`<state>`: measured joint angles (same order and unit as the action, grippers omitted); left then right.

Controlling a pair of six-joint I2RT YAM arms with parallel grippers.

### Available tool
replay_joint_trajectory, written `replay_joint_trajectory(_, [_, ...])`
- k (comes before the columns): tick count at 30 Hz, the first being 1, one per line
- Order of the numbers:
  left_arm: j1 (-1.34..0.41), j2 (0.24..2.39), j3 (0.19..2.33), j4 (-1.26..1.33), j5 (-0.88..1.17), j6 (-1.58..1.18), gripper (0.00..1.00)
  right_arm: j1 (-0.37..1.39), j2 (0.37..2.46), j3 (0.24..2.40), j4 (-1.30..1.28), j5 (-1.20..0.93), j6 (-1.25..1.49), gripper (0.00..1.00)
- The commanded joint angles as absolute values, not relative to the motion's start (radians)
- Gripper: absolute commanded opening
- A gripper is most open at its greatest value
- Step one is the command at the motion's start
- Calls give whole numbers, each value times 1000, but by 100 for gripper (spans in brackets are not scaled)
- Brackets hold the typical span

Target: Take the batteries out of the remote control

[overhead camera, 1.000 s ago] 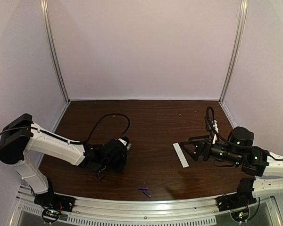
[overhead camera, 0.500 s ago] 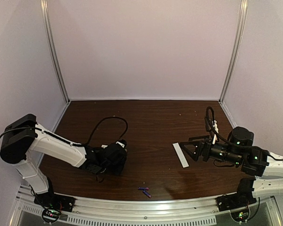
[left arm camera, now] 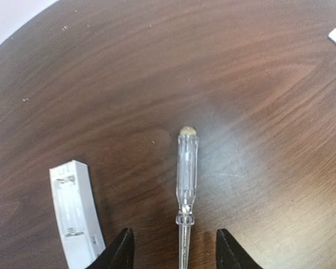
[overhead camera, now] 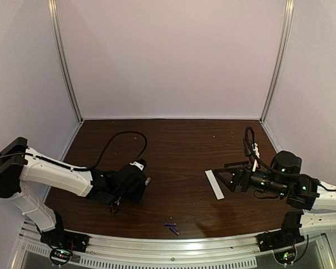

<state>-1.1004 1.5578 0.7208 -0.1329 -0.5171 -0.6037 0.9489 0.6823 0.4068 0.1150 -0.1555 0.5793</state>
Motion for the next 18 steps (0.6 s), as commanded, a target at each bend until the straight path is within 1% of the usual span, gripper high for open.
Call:
replay_joint_trajectory(1, [-1092, 1426, 755, -200, -632, -547, 57, 954, 670, 401, 105, -148, 579, 100])
replay_joint_trajectory(5, [-1045, 1322, 757, -239, -704, -494, 65, 955, 671, 400, 107, -148, 580, 100])
replay_joint_trajectory(8, [-977, 1246, 727, -194, -719, -451, 71, 954, 674, 400, 110, -153, 579, 100])
replay_joint_trajectory(11, [-908, 1187, 696, -141, -721, -412, 79, 954, 670, 399, 109, -154, 580, 100])
replay_joint_trajectory(14, [-836, 1144, 679, -88, -693, -366, 90, 954, 671, 397, 114, -162, 581, 100])
replay_joint_trajectory(18, [-741, 1108, 669, -41, -677, -321, 97, 954, 679, 398, 121, -168, 584, 100])
